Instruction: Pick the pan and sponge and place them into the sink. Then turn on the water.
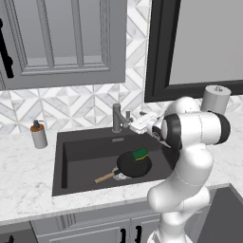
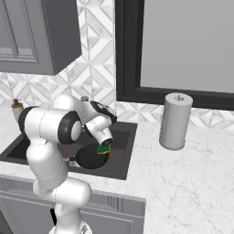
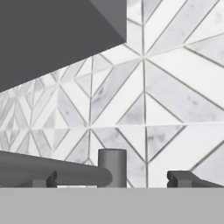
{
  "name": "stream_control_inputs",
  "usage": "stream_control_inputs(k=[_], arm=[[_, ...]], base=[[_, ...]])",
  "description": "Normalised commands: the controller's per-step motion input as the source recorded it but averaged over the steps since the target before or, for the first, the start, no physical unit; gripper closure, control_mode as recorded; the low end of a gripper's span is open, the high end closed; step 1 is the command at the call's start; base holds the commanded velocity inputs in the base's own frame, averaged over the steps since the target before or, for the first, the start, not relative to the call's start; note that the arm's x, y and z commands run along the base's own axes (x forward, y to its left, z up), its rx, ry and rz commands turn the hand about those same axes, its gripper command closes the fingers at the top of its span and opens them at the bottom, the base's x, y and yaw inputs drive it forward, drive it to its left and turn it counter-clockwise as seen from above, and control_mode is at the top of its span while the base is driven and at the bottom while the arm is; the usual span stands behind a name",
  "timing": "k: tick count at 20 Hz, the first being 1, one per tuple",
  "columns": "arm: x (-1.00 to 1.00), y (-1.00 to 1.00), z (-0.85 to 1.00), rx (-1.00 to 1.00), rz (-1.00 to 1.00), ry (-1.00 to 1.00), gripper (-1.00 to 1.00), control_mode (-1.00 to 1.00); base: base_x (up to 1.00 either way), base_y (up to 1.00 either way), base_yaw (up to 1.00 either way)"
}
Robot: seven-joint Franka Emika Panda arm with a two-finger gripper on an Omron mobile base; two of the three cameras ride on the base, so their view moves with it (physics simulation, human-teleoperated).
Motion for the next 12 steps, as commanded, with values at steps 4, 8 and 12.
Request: stream_control_inputs(k=[4, 8, 12], arm=[[0.27, 0.07, -0.02, 0.00, -0.06, 0.00, -1.00, -1.00], [0.28, 0.04, -0.06, 0.00, -0.05, 0.00, -1.00, -1.00], [0.27, 0.00, -0.14, 0.00, -0.03, 0.00, -1.00, -1.00]], base=[[0.00, 0.00, 0.00], [0.00, 0.00, 0.00], [0.00, 0.00, 0.00]])
